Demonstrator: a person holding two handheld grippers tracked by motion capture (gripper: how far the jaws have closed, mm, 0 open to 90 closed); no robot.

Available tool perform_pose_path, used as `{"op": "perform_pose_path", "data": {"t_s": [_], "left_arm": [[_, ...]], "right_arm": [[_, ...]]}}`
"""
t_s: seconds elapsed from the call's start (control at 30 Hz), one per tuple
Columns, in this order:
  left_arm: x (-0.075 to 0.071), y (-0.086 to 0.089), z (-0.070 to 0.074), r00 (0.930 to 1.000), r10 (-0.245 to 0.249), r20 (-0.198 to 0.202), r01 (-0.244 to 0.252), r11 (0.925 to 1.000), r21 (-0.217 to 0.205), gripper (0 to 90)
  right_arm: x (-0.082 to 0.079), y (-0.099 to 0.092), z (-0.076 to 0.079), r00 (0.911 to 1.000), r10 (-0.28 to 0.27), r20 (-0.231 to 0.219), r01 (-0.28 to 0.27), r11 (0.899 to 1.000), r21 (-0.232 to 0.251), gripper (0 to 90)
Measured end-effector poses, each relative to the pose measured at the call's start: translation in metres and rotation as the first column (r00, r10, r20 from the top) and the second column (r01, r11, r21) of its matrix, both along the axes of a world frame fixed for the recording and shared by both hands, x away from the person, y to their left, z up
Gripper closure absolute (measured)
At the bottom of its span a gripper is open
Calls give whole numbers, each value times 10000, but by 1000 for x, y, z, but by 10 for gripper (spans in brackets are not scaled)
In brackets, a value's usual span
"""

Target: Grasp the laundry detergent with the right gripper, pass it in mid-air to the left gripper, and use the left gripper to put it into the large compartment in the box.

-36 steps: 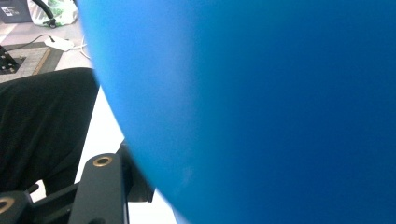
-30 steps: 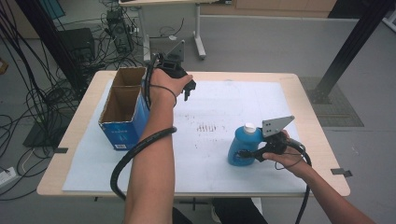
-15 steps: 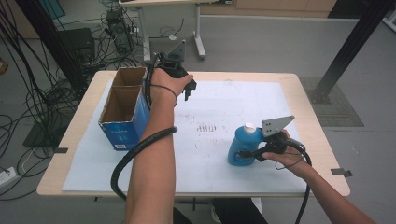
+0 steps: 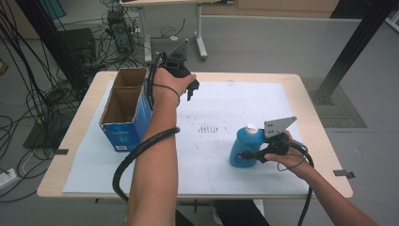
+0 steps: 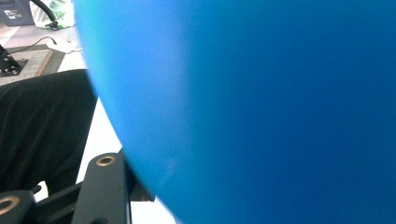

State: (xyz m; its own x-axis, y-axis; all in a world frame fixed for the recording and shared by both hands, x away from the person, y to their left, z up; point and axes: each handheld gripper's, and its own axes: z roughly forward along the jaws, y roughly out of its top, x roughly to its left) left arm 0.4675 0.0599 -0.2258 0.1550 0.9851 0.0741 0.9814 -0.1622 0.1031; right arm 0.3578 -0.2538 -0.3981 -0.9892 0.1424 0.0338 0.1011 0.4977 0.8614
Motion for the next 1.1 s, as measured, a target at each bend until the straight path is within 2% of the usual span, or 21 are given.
{"op": "perform_pose_path", "data": {"t_s": [1.1], "left_arm": [[-3, 0, 5, 9999, 73, 98, -74, 10000, 53, 69]], "right_arm": [[0, 0, 0, 10000, 25, -37, -25, 10000, -3, 406]]}}
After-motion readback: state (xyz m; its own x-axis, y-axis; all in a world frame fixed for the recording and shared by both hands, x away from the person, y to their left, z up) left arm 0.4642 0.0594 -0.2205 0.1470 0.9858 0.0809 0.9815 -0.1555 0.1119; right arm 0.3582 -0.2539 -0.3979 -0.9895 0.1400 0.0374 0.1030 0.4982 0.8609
